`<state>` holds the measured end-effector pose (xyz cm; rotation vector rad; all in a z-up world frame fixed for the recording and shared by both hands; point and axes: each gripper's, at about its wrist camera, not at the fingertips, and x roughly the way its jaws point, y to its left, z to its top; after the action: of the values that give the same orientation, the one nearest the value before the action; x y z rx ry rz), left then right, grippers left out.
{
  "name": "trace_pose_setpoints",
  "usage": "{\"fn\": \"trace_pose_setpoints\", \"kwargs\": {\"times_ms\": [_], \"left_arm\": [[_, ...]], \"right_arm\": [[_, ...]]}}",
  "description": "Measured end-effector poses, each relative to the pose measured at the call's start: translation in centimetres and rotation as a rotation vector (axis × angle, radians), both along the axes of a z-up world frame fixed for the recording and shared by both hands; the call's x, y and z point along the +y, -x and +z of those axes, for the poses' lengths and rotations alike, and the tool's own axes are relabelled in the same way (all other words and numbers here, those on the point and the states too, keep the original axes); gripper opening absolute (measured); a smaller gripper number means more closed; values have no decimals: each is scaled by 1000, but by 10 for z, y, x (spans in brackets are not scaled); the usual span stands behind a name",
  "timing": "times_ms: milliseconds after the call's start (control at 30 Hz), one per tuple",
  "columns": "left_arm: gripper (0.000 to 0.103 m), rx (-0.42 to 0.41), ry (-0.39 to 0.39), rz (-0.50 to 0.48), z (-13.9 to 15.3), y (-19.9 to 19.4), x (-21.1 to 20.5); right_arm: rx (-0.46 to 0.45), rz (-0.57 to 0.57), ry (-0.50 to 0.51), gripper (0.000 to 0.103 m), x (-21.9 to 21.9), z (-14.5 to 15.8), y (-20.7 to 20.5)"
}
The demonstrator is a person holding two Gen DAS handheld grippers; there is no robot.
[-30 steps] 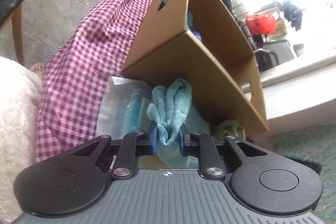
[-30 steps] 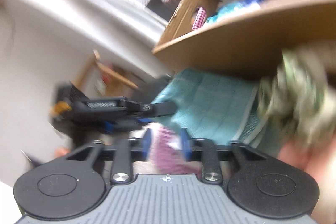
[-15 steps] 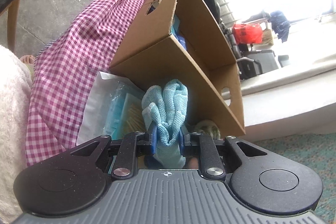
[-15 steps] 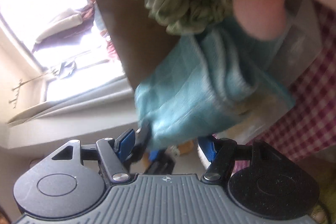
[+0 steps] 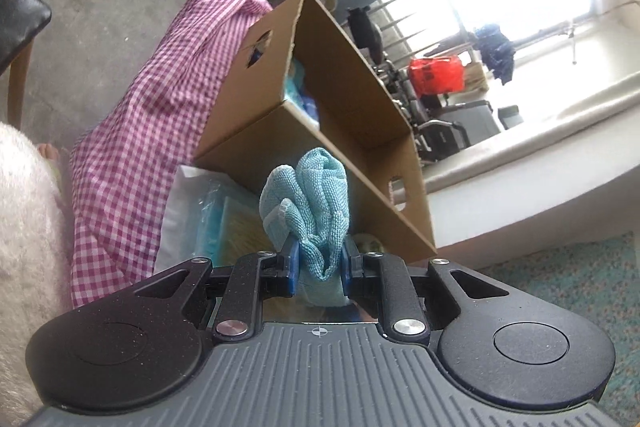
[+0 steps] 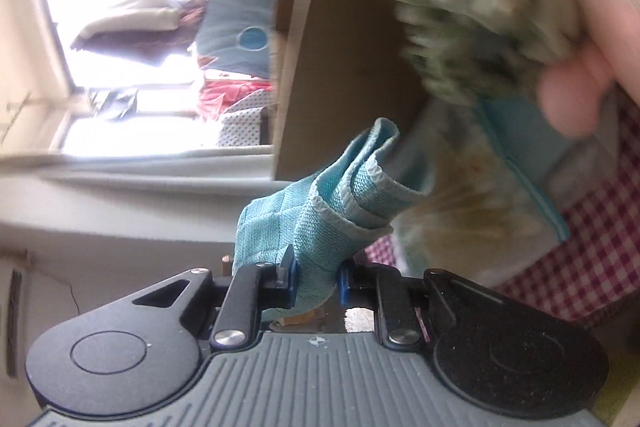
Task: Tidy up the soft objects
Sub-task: 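Carry the folded towel into the cardboard box with both grippers and open them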
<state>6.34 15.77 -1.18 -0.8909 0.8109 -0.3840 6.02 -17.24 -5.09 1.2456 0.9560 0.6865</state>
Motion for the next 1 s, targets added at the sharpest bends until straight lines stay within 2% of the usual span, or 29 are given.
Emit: {"fn": "trace_pose_setpoints", "kwargs": {"times_ms": [167,300,367,467,600,733,867,1000], "left_arm": [[18,-144,-28,-22,47,7,-1],[18,-246,-70,-39,80,-6,-8],[18,-274,-93,-54,90,-21,-15],[18,-282,-133,-74,94,-51,-26],[18,-221,-174,-87,77,-94,-33],[18,-134,-229,-110,50,-128,-42],[18,-59,-280,-136,30,-148,-46],[18,-11,-317,-152,19,-155,-47]], "right_arm": [[-256,34,108,20,7,69,4],[-437,33,190,20,2,118,-6],[-481,24,226,19,-1,134,-22],[-496,31,288,19,-7,147,-50],[-391,88,370,20,-4,134,-103],[-225,178,448,19,2,90,-137],[-63,275,501,20,13,56,-168],[57,345,536,23,22,39,-188]]}}
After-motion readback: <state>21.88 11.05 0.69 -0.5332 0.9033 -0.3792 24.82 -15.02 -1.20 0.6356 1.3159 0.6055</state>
